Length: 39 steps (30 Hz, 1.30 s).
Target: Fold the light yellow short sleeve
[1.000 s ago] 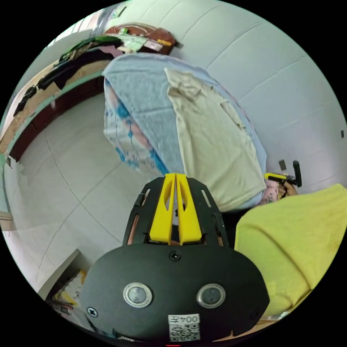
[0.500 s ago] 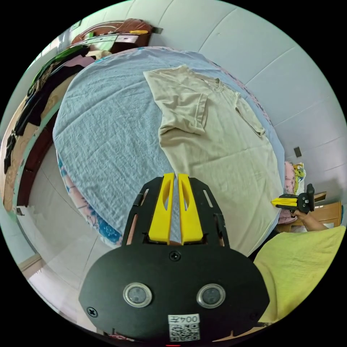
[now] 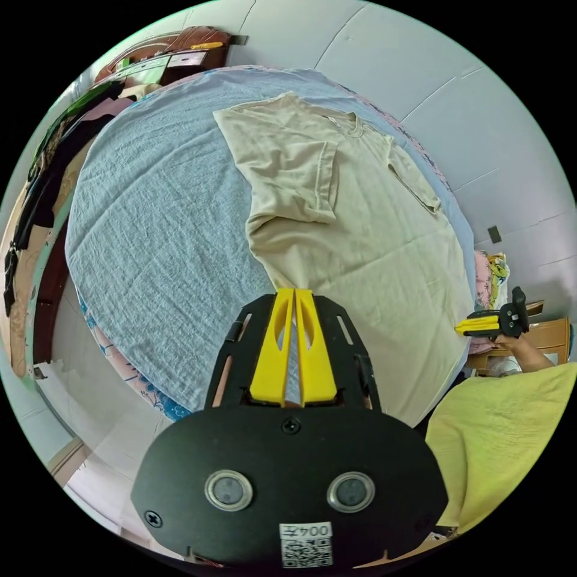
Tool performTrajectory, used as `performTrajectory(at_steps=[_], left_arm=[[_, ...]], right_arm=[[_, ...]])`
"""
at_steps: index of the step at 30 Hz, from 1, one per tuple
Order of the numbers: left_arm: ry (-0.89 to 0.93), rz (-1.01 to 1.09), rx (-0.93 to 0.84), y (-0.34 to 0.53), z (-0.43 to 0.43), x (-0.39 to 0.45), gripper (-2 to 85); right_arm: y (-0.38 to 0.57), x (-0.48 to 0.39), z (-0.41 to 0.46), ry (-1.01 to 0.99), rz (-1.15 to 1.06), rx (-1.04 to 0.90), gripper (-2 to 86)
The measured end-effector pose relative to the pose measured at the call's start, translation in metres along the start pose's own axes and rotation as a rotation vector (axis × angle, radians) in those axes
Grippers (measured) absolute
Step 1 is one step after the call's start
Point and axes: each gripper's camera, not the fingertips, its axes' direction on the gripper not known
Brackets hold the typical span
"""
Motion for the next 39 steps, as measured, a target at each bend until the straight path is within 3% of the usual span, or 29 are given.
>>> performTrajectory(at_steps=[4, 8, 13, 20, 31, 39], left_arm=[[-0.224, 0.052, 0.071, -0.007, -0.012, 0.022, 1.4], [-0.468, 0.071, -0.011, -0.011, 0.004, 0.023, 2.6], [-0.151, 0.137, 0.036, -0.006, -0.006, 0.019, 3.0], [-0.027, 0.147, 0.025, 0.011, 0.003, 0.006, 1.6], [-0.028, 0.129, 0.025, -0.005, 0.016, 0.0, 3.4], [-0.156, 0.207, 0.0, -0.01, 0.02, 0.015, 1.4]], right_arm=[[-0.007, 0.002, 0.007, 0.004, -0.008, -0.002, 0.1], [-0.012, 0.005, 0.014, -0.001, -0.008, 0.0, -0.1], [-0.016, 0.007, 0.021, -0.002, -0.008, 0.003, -0.2], [-0.02, 0.007, 0.03, 0.023, -0.021, 0.005, 0.0], [-0.02, 0.007, 0.041, 0.045, -0.008, 0.023, 0.6], [-0.017, 0.009, 0.047, 0.052, 0.014, 0.045, 0.5]])
